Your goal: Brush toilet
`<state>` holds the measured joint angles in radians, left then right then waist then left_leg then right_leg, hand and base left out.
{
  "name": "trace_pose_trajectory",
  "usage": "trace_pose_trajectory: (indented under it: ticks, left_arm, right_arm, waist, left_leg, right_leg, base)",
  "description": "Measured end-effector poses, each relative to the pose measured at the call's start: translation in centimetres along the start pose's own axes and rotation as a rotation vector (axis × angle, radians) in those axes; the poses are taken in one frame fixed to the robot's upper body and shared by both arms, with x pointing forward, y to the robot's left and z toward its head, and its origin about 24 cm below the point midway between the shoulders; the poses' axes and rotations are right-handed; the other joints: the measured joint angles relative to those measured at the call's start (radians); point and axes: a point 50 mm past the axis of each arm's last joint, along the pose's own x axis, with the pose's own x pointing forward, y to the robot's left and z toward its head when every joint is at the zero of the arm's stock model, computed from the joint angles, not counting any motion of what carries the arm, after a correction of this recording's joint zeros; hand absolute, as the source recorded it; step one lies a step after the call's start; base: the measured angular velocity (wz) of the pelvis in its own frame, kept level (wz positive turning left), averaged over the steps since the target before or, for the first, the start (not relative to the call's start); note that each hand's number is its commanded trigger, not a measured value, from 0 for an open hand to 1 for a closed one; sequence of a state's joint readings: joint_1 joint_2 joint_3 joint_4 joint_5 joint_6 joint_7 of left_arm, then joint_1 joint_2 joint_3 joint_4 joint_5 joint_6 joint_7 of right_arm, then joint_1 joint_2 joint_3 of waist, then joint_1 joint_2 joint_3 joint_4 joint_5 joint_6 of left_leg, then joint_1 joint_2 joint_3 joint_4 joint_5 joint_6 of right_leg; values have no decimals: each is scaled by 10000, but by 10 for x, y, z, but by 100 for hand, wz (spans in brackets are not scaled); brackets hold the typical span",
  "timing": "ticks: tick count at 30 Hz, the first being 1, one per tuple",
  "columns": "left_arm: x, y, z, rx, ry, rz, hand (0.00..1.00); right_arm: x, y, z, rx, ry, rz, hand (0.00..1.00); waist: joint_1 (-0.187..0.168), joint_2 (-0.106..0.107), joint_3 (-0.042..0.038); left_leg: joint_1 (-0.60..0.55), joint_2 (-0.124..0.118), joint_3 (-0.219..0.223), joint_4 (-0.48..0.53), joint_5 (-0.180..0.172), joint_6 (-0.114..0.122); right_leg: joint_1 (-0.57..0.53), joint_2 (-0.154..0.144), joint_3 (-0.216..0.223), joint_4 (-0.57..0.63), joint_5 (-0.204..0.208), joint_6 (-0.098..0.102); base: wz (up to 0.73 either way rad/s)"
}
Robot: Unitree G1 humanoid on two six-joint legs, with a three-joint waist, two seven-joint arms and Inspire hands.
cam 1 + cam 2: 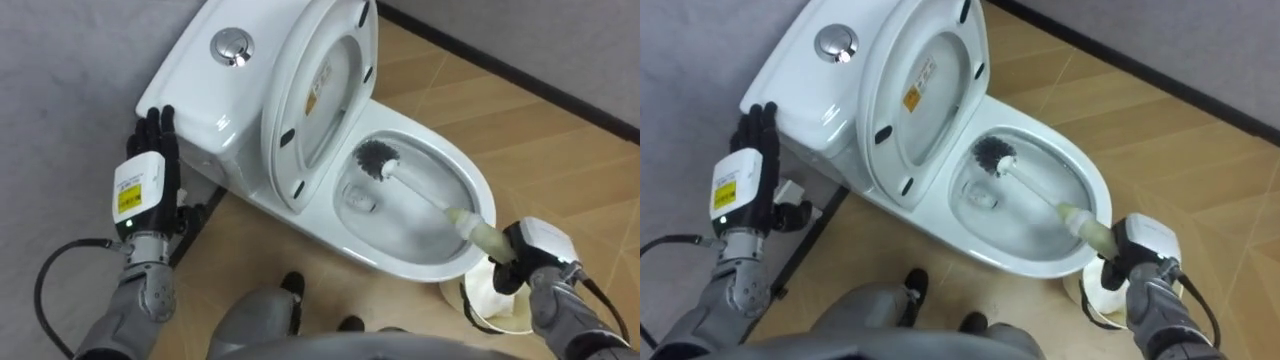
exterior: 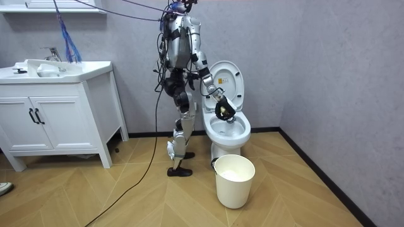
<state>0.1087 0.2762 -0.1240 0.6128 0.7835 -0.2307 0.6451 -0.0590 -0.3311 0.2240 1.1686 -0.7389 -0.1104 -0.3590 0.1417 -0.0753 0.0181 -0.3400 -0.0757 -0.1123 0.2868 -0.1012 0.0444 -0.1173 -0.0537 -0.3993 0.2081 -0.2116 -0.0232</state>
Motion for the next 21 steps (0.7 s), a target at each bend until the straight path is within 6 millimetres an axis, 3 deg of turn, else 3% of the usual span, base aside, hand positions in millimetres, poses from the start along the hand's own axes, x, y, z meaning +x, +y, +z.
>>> trace_pose_trajectory:
  ticks: [21]
  left_arm:
    - [10,21,5,467,-515,2833,0]
  right_arm:
    - [-8,16,0,-148,-84,561,100]
  waist:
    - [72,86,-8]
  left_leg:
    - [196,-7,53,-333,61,4]
  right_leg:
    - [24,1,142,-55,6,-7]
  base:
    - [-1]
